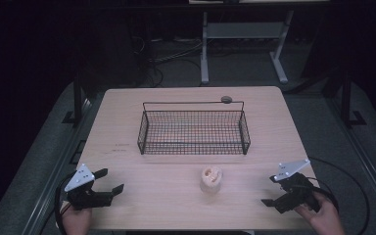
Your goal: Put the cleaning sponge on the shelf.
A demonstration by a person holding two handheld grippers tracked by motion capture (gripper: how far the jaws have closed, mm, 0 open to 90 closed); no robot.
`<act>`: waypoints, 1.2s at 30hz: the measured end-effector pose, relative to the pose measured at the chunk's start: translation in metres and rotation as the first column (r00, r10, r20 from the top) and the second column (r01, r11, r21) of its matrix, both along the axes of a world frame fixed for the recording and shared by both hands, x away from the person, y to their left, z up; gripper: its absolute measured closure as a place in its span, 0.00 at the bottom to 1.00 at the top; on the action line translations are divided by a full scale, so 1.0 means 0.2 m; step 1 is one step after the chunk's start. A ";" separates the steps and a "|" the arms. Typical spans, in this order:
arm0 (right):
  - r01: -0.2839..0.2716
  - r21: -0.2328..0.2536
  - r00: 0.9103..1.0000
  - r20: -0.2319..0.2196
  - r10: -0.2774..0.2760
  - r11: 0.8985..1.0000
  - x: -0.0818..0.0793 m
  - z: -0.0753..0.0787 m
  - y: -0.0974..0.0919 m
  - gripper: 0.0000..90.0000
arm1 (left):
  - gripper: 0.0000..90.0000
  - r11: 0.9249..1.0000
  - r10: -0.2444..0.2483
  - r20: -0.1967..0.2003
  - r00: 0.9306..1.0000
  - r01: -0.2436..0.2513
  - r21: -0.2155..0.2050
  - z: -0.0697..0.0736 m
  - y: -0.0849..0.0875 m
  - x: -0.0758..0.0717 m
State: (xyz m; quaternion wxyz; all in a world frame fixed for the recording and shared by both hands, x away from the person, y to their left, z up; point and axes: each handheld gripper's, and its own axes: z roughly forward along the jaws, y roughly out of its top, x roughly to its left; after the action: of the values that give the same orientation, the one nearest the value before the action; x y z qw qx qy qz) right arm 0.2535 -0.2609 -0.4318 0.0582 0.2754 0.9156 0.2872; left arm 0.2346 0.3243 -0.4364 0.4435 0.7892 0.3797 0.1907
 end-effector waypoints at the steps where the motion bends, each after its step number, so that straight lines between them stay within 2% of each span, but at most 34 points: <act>1: -0.006 0.001 1.000 -0.001 0.006 1.000 0.00 0.01 0.01 0.17 | 0.15 1.000 0.000 0.002 1.000 0.000 -0.001 0.00 0.00 0.00; 6: -0.042 -0.007 0.999 0.013 0.042 0.999 0.01 0.03 0.05 0.17 | 0.15 1.000 0.002 0.002 1.000 -0.002 -0.002 0.00 0.00 0.00; 12: -0.071 -0.009 0.997 0.004 0.071 0.997 0.03 0.06 0.10 0.17 | 0.15 1.000 0.004 0.003 1.000 -0.004 -0.004 0.00 0.01 -0.01; 20: -0.127 -0.039 0.992 0.017 0.127 0.991 0.06 0.09 0.16 0.17 | 0.15 1.000 0.003 0.001 1.000 -0.003 -0.008 0.00 0.00 -0.01; 31: -0.193 -0.065 0.981 -0.021 0.192 0.979 0.10 0.11 0.25 0.17 | 0.15 1.000 0.003 0.001 1.000 -0.003 -0.008 0.00 0.00 -0.01; 36: -0.218 -0.094 0.976 -0.039 0.215 0.971 0.12 0.12 0.29 0.17 | 0.15 1.000 0.002 0.001 1.000 -0.002 -0.007 0.00 0.01 -0.01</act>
State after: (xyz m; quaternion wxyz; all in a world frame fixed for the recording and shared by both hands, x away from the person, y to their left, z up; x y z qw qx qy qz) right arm 0.2772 -0.2022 -0.4078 0.0269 0.1748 0.9538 0.2430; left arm 0.2333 0.3255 -0.4358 0.4462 0.7872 0.3808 0.1901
